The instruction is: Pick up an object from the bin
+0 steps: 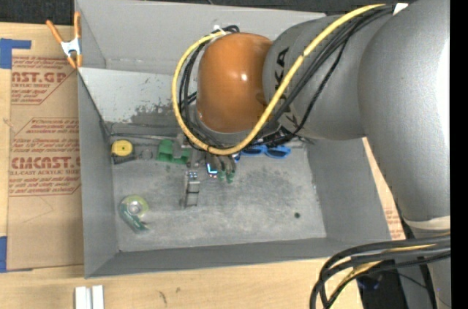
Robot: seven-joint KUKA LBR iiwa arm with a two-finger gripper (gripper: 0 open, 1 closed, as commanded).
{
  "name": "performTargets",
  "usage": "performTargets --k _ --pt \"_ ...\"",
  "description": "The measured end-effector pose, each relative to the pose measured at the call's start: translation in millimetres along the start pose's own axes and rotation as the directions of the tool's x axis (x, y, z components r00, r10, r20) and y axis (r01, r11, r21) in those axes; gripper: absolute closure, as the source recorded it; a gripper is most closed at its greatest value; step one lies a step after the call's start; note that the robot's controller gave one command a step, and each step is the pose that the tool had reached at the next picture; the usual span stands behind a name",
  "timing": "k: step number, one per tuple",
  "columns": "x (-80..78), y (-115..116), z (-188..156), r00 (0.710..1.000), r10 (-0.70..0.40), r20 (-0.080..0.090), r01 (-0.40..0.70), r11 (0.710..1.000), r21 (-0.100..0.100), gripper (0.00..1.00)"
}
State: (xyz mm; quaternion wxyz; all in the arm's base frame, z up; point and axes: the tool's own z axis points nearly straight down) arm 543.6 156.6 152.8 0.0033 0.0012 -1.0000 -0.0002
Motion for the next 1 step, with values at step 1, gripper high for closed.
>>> performTargets --k 1 --pt "55.4 76.1 87.5 0.998 -0.060 0.001 0.060 0.998 -0.002 0.00"
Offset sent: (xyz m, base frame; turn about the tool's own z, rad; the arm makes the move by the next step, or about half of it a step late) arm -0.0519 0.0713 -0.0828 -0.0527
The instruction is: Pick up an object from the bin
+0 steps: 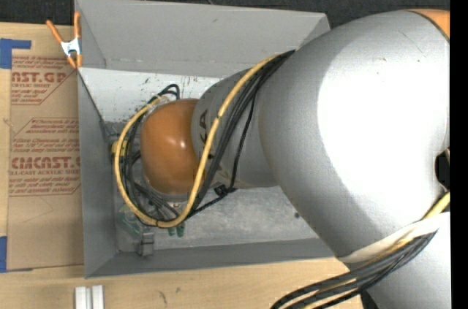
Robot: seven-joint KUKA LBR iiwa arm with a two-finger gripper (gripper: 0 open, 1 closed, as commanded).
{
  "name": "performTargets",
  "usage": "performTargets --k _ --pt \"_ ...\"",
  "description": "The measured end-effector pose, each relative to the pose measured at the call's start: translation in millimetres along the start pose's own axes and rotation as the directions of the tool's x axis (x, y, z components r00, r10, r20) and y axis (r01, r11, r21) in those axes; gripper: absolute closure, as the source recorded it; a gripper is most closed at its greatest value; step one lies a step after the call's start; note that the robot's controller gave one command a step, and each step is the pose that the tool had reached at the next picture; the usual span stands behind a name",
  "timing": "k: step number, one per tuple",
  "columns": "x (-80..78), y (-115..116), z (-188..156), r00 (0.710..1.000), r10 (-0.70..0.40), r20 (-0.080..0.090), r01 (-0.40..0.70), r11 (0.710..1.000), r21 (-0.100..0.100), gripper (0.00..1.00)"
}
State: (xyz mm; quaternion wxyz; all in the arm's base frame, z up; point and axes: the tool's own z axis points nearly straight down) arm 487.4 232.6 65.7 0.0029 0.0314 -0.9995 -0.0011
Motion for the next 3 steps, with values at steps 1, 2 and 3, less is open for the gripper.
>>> performTargets --k 1,2,3 --pt "2.7 13 -35 0.995 0.104 0.007 -0.104 0.995 -0.001 0.00" --pt "4.8 9 -33 0.972 0.237 0.005 -0.237 0.972 0.001 0.00" --pt "-1.5 4 -2 0.948 0.318 0.003 -0.318 0.948 0.001 0.00"
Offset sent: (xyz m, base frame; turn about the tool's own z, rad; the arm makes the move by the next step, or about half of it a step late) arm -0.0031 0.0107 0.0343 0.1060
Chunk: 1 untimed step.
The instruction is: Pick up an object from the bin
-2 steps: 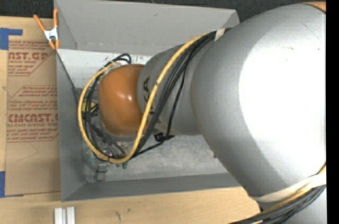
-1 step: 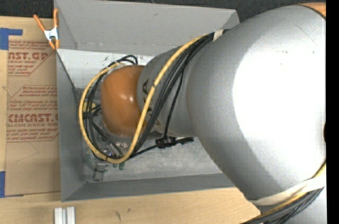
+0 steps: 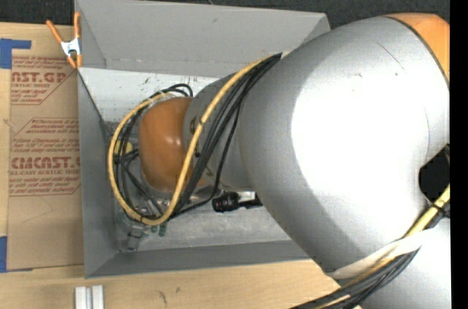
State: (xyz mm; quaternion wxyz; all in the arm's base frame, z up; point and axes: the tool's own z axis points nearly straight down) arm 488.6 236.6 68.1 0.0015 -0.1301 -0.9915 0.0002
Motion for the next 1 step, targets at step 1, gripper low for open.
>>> performTargets --k 1 --pt "1.0 0.5 0.8 1.000 -0.002 0.000 0.002 1.000 -0.001 0.00"
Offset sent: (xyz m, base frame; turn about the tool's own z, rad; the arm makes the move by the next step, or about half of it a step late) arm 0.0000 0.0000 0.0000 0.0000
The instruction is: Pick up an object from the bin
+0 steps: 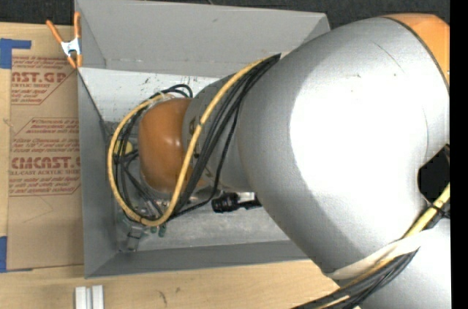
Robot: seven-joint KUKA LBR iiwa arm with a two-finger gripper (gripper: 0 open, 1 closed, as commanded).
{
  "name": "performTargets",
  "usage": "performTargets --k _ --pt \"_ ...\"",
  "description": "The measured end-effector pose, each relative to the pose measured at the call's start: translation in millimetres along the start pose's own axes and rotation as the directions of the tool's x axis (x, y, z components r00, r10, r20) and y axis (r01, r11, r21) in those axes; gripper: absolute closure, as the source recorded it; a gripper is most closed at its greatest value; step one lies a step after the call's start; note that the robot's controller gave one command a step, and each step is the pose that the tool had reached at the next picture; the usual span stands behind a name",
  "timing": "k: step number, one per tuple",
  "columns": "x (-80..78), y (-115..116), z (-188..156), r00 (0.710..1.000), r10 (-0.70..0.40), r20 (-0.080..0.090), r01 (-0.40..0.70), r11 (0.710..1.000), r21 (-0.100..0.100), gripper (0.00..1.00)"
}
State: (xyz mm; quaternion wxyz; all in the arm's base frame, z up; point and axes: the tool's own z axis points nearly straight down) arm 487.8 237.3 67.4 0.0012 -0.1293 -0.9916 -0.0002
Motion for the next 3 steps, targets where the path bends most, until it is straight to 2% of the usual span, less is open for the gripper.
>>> performTargets --k 1,2,3 --pt "-0.1 0 0 1.000 0.000 0.000 0.000 1.000 -0.001 1.00" --pt "0.2 1 -31 1.000 -0.001 0.003 0.001 1.000 -0.003 1.00" --pt "0.7 2 -41 1.000 -0.001 0.002 0.001 1.000 -0.002 1.00"
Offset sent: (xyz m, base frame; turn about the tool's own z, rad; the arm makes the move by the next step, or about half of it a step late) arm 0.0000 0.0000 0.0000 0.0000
